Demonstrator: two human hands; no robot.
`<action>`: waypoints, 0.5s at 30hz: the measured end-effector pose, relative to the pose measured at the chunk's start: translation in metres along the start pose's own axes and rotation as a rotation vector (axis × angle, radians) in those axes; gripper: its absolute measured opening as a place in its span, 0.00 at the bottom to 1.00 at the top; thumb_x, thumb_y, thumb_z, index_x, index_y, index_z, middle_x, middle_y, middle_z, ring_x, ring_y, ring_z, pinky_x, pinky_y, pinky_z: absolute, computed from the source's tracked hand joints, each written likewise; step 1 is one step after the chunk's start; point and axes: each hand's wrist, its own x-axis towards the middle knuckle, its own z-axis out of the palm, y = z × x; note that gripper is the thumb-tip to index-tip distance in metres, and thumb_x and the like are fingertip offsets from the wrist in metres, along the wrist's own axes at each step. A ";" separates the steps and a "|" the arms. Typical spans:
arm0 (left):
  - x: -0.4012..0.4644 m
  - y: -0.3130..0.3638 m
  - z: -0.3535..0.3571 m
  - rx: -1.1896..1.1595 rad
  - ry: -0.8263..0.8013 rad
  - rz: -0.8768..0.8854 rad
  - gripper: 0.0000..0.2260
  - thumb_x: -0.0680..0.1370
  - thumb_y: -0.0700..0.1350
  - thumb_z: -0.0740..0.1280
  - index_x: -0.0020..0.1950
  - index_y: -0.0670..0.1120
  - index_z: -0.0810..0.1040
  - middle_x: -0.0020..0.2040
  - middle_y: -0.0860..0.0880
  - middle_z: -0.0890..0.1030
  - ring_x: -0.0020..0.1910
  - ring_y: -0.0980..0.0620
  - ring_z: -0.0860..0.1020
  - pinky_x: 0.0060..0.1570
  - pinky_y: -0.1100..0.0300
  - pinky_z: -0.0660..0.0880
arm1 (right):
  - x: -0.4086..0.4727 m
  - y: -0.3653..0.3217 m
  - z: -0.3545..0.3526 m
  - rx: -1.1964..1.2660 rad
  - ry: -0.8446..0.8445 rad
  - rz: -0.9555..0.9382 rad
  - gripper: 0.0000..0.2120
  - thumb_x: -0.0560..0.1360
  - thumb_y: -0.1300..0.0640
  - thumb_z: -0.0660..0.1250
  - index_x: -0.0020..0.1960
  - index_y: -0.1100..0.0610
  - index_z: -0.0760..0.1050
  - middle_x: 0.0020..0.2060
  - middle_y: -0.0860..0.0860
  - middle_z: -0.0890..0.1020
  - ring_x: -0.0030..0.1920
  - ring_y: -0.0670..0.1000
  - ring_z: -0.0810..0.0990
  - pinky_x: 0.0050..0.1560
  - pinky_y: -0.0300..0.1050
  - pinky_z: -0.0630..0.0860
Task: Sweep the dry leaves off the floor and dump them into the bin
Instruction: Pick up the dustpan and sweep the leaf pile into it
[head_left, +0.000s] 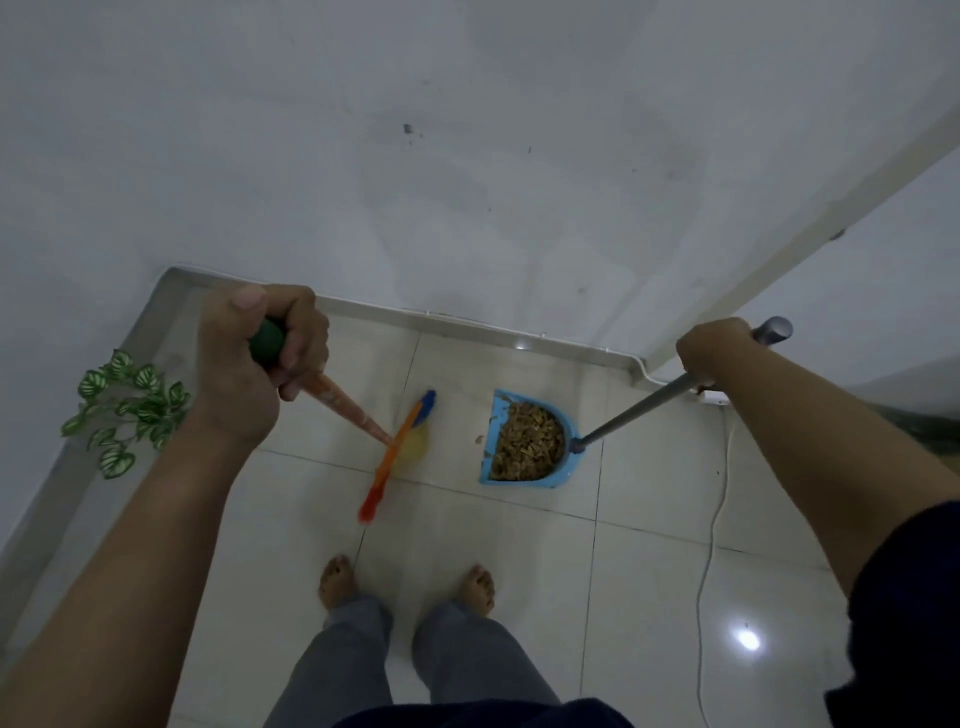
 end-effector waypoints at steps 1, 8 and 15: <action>0.000 0.000 0.001 0.009 0.001 0.004 0.23 0.65 0.71 0.64 0.23 0.53 0.67 0.19 0.60 0.63 0.17 0.58 0.57 0.22 0.57 0.47 | -0.001 0.005 0.003 0.010 0.000 -0.009 0.07 0.77 0.60 0.60 0.51 0.57 0.76 0.40 0.50 0.74 0.43 0.52 0.74 0.50 0.45 0.72; 0.004 0.000 0.004 0.039 -0.007 -0.013 0.24 0.66 0.72 0.62 0.23 0.53 0.67 0.19 0.59 0.62 0.17 0.55 0.56 0.23 0.53 0.46 | -0.010 0.046 0.035 0.038 -0.026 -0.015 0.02 0.74 0.59 0.63 0.44 0.56 0.74 0.33 0.48 0.74 0.39 0.50 0.76 0.44 0.43 0.70; 0.004 -0.002 0.014 0.048 -0.040 -0.019 0.24 0.66 0.71 0.63 0.24 0.53 0.66 0.19 0.59 0.62 0.17 0.55 0.56 0.23 0.52 0.46 | -0.014 0.052 0.066 0.058 -0.030 0.028 0.06 0.77 0.58 0.59 0.45 0.55 0.74 0.33 0.47 0.73 0.33 0.46 0.72 0.43 0.43 0.69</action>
